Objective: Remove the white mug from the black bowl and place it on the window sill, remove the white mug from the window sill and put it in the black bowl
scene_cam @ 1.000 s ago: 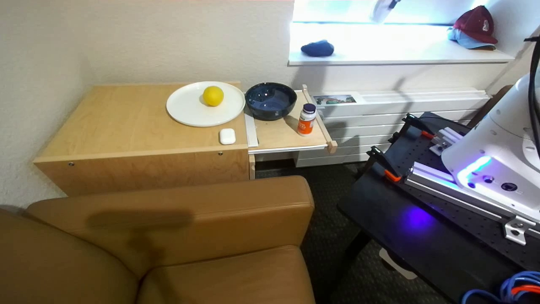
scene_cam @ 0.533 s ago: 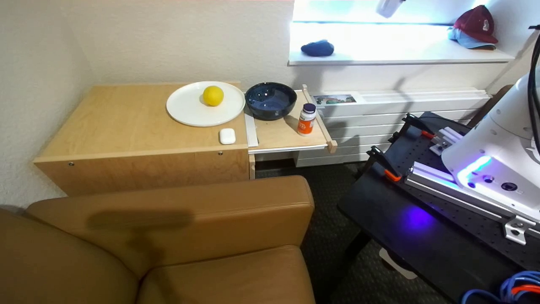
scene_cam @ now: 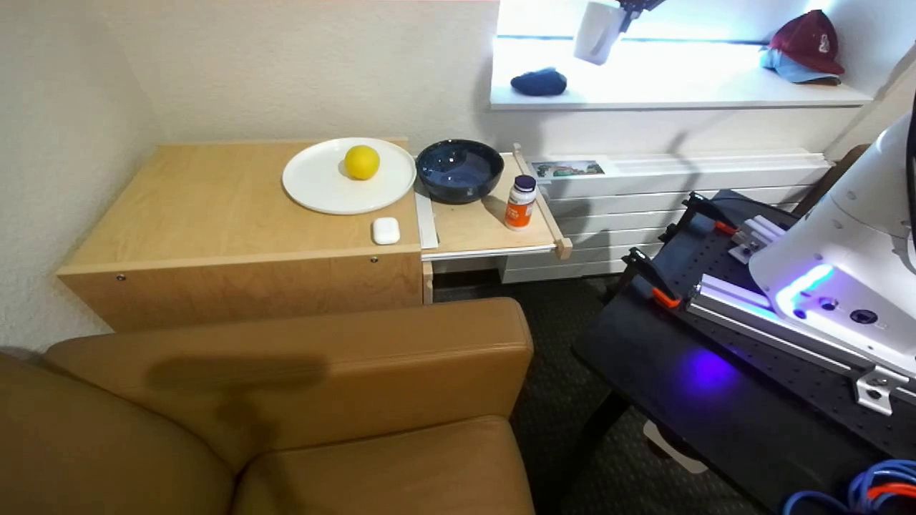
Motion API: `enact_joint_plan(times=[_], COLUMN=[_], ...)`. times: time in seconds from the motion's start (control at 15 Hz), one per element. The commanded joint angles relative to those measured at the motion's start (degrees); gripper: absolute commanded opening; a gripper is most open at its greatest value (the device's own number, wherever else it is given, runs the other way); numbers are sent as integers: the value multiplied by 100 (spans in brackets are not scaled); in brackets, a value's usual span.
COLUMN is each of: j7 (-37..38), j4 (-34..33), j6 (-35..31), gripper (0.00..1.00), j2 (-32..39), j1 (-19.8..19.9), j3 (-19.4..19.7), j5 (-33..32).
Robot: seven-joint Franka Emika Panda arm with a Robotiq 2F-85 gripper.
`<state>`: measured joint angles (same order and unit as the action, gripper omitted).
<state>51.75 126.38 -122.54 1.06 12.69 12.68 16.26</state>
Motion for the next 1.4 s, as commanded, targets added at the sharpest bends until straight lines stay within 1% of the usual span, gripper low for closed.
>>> enact_joint_plan(times=[0.0, 0.07, 0.13, 0.27, 0.4, 0.47, 0.53, 0.67, 0.8, 0.93, 1.07, 1.27, 1.33], j7=[38, 0, 43, 105, 103, 89, 12, -154, -192, -111, 153, 605, 448], j4=[672, 800, 335, 528, 639, 658, 664, 711, 674, 610, 621, 632, 657], j6=[-287, -326, -128, -150, -153, -156, -175, -337, -463, -695, -1030, -1222, -1035], gripper=[1, 1, 5, 5, 5, 1, 1, 1, 1, 1, 1, 1, 1], j2=[-891, -1137, -509, -860, -1028, -1043, -1034, -1124, -1119, -940, -732, -483, -634], j1=[-504, -636, -462, -644, -648, -631, -702, -950, -1151, -1304, -1359, -1413, -1448], j3=[-496, -653, -491, -723, -747, -722, -757, -964, -1232, -1493, -1733, -1883, -1806], j5=[-301, -283, -179, -202, -220, -224, -108, 196, 232, -49, -715, -1577, -1223])
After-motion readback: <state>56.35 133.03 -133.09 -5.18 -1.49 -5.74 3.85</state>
